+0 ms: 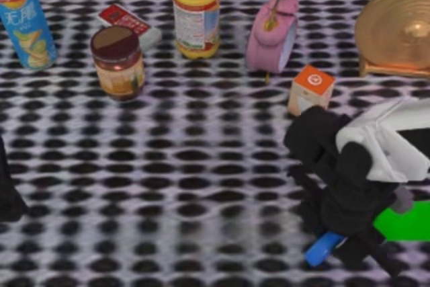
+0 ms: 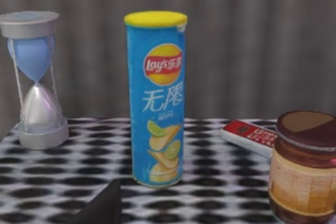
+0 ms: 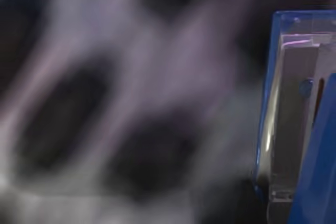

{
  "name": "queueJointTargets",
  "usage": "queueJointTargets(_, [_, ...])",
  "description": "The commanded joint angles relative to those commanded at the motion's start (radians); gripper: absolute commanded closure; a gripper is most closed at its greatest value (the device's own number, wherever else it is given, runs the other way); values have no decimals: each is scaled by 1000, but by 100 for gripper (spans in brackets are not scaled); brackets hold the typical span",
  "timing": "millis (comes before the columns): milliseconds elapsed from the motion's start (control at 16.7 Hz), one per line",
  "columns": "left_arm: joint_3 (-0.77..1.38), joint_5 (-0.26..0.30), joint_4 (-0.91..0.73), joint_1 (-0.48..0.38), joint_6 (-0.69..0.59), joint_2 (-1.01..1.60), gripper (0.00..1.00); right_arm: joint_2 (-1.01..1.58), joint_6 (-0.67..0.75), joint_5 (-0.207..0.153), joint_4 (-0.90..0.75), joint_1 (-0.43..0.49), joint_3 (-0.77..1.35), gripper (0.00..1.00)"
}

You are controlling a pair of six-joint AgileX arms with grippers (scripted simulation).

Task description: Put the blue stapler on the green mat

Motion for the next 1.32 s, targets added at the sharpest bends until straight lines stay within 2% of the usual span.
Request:
queueJointTargets(480, [0, 0, 0, 0, 0, 0, 0, -157, -3, -1, -351, 8, 181, 100])
queueJointTargets(900, [0, 0, 0, 0, 0, 0, 0, -170, 4, -1, -372, -12, 193, 100])
queueJointTargets(1080, [0, 0, 0, 0, 0, 0, 0, -183, 54, -4, -393, -108, 201, 100])
queueJointTargets(1320, [0, 0, 0, 0, 0, 0, 0, -209, 145, -10, -437, -303, 211, 100])
